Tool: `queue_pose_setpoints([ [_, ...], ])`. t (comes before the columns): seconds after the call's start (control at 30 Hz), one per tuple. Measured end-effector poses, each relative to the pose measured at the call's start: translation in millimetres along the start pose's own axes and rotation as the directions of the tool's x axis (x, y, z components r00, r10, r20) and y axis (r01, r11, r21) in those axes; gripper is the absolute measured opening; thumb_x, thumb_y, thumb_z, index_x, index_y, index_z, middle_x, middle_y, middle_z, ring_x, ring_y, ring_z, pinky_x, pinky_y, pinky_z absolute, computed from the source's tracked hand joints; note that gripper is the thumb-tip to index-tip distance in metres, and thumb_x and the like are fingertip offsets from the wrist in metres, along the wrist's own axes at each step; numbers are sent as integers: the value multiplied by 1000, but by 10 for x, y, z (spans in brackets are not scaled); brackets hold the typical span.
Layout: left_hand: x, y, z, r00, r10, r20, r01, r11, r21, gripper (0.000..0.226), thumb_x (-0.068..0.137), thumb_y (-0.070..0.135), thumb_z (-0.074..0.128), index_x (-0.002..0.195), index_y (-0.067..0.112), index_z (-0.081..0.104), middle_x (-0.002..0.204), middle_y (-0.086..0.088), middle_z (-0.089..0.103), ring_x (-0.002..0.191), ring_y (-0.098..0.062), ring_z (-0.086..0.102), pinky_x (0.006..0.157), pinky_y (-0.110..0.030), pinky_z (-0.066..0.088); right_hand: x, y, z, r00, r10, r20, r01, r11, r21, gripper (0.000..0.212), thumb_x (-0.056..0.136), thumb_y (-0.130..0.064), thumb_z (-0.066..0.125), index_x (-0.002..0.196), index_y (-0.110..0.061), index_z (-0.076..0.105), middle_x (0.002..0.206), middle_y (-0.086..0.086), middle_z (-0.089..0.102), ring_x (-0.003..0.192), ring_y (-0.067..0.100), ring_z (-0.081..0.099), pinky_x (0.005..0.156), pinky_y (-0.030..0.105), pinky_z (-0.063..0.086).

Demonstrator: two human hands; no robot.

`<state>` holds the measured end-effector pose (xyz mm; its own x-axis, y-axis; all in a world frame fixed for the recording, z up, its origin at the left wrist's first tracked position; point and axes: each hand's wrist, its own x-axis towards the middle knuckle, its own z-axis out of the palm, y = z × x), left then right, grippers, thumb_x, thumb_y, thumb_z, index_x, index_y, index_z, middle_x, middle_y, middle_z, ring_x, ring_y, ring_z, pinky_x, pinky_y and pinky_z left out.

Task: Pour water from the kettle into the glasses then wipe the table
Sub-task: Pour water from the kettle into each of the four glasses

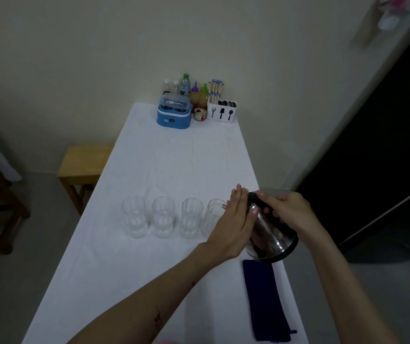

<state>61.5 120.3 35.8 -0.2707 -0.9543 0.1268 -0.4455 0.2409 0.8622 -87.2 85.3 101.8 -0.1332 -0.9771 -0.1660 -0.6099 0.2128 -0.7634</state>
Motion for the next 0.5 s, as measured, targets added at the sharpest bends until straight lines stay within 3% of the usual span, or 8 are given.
queue_pose_setpoints([
  [0.23, -29, 63, -6, 996, 89, -14, -88, 993, 79, 56, 103, 31, 14, 149, 3, -2, 161, -10, -6, 146, -15, -14, 114, -18, -11, 40, -17, -18, 1000, -5, 11, 6, 1000, -25, 53, 81, -60, 69, 68, -9, 78, 76, 14, 76, 61, 17, 63, 65, 30, 49],
  [0.4, -13, 0, -7, 997, 68, -23, -67, 997, 46, 53, 106, 24, 21, 151, 7, -1, 161, -4, -6, 146, -10, -13, 117, -19, -6, 56, -15, 11, 1000, -5, 17, 6, 999, -38, 53, 82, -59, 69, 68, -8, 78, 75, 13, 77, 61, 16, 63, 66, 31, 50],
  [0.5, 7, -1, -18, 999, 51, -6, -51, 998, 33, 54, 106, 25, 22, 151, 7, 1, 162, -5, -4, 148, -13, -10, 121, -28, -2, 66, -26, 13, 1000, -3, 16, 4, 999, -44, 54, 82, -58, 69, 68, -7, 78, 76, 14, 76, 61, 16, 62, 66, 30, 50],
])
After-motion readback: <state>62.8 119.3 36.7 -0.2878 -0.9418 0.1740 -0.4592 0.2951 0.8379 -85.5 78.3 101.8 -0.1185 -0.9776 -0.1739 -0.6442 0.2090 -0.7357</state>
